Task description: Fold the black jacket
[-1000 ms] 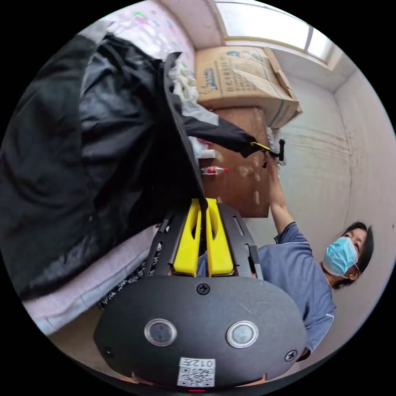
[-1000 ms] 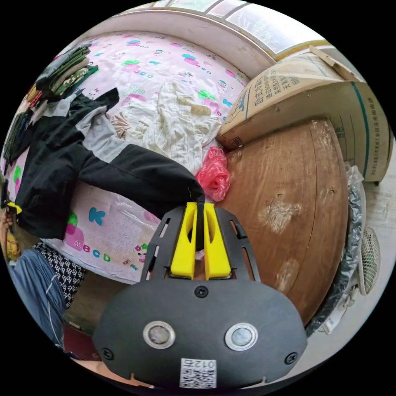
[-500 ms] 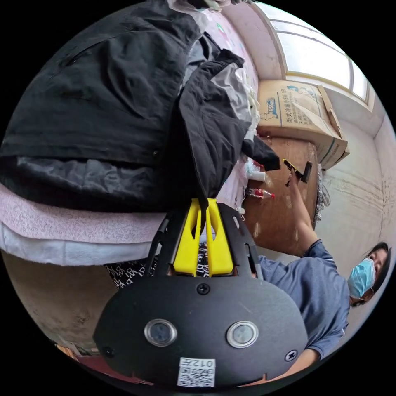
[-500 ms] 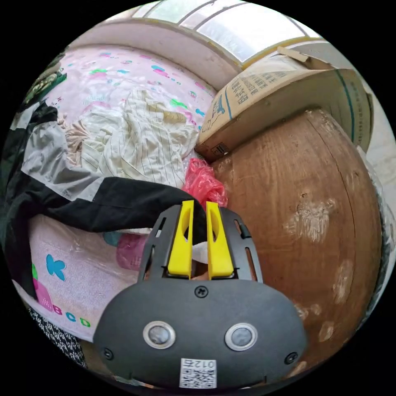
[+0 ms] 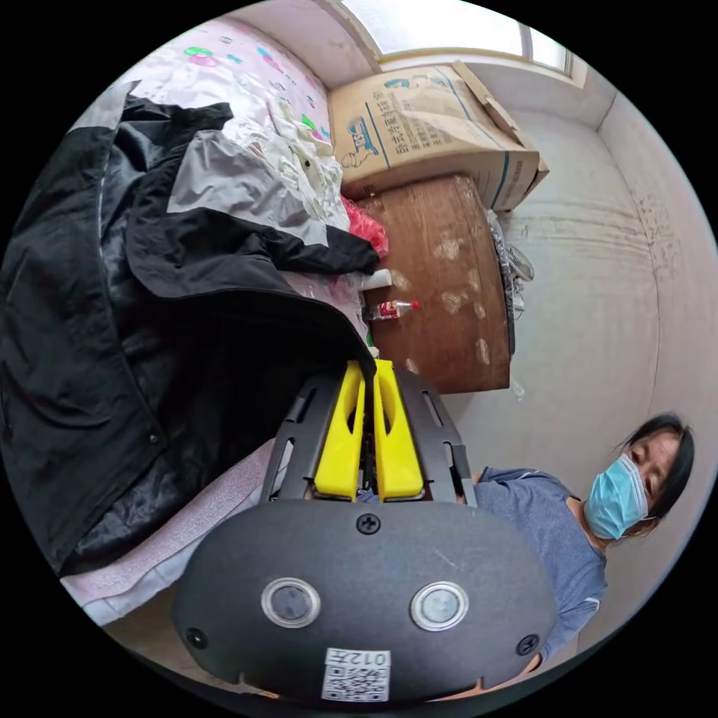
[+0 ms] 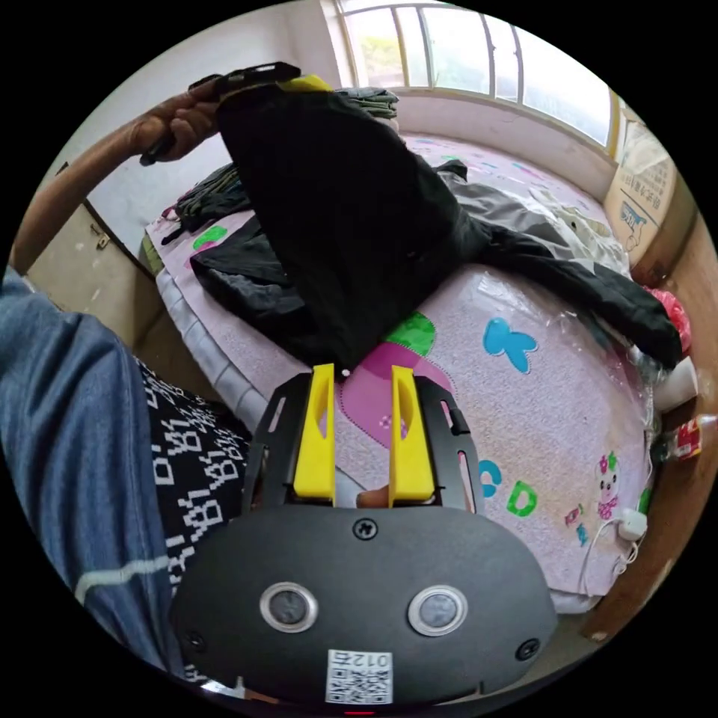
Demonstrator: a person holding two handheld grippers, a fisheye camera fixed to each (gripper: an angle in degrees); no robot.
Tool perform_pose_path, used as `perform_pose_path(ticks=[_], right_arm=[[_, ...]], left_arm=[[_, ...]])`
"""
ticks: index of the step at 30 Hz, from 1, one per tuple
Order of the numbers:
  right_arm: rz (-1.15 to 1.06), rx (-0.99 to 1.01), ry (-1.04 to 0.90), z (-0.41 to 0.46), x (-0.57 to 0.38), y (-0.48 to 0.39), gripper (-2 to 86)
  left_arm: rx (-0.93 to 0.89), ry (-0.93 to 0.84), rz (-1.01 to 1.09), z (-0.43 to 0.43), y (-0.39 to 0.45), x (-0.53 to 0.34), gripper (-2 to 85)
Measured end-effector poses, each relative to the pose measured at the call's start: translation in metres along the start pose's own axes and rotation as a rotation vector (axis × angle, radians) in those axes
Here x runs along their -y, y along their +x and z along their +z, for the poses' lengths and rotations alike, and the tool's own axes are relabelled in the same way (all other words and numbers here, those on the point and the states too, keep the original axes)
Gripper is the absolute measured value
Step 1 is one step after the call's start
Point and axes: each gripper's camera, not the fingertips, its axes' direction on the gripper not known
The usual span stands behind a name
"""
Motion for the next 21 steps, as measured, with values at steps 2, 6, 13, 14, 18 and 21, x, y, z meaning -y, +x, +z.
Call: perform_pose_path(ticks=[2,6,13,14,18,21], right_arm=[[0.037,-0.014,-0.035,0.016,0.001,-0.01,11.6],[0.133,-0.167,0.0,0.025,0.005,-0.005,4.1],[0.21,-0.092,-0.186,0.009,-0.024,0.012,2.5],[0.222,-0.071,-0.235,0.019,-0.034,0.014,2.7],[0.299,0.012,-0.307,0.025,-0.041,0.031,5.0],[0.263,0.035,-0.348,0.012,-0.035,0.041,7.1]], left_arm=[[-0.011,-0.035,0.006,0.002,0.005,-0.001,1.8],[-0.037,-0.091,0.008,0.0,0.011,-0.011,1.8],[0.132,-0.13,-0.063,-0.043,-0.02,-0.075,2.5],[0.134,-0.152,-0.175,-0.042,-0.053,-0.099,2.8],[0.116,-0.143,-0.337,-0.044,-0.137,-0.184,4.0],[0.038,-0.042,-0.302,-0.079,-0.145,-0.242,4.3]])
